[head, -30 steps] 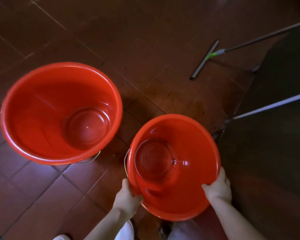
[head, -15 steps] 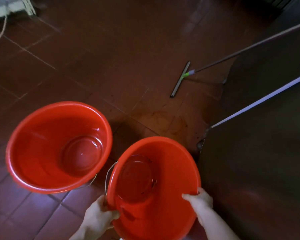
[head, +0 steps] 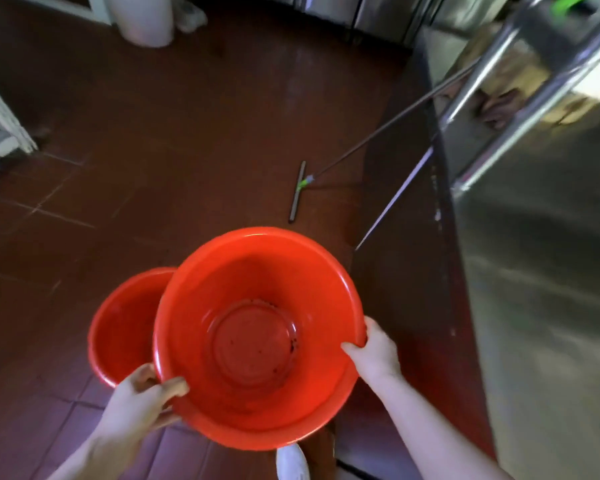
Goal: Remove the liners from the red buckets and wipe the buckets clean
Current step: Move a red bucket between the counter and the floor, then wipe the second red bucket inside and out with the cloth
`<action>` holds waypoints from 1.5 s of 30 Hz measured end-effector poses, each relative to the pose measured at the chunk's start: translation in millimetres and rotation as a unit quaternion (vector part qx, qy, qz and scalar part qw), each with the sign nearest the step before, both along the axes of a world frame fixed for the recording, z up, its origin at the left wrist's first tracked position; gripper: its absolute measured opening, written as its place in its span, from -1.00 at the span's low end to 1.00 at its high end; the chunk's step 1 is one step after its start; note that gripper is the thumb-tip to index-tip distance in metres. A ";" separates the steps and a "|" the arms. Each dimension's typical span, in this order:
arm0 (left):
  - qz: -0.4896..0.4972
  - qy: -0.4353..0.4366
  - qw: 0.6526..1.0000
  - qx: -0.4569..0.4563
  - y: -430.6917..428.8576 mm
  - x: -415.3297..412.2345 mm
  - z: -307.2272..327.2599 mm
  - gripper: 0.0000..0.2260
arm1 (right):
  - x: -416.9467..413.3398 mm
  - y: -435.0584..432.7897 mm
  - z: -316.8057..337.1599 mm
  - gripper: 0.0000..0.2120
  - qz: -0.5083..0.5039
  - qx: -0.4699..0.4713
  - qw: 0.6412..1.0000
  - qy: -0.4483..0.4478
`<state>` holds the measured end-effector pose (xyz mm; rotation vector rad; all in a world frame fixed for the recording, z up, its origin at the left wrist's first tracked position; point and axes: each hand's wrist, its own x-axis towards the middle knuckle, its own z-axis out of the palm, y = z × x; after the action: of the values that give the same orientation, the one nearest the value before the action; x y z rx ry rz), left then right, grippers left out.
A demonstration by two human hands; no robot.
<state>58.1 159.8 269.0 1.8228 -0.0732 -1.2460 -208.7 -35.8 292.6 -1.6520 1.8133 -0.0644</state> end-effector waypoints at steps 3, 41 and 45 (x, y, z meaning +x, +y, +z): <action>-0.003 -0.048 0.998 -0.037 11.2 14.4 84.8 -0.79 | -1.3 24.1 74.5 -0.43 -0.010 -0.044 0.995 -0.092; 0.023 -0.155 0.973 -0.170 -65.6 -363.7 379.1 -0.90 | -388.7 -48.8 352.6 -0.53 -0.057 -0.130 0.915 -0.379; 0.006 -0.116 0.980 -0.162 -87.9 -369.2 375.8 -0.89 | -402.0 -61.3 333.7 -0.74 -0.120 -0.116 0.877 -0.451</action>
<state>-311.1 71.9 644.8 1.6692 -0.3735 -0.9442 -610.8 -97.1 626.3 -1.1923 1.2654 -1.0215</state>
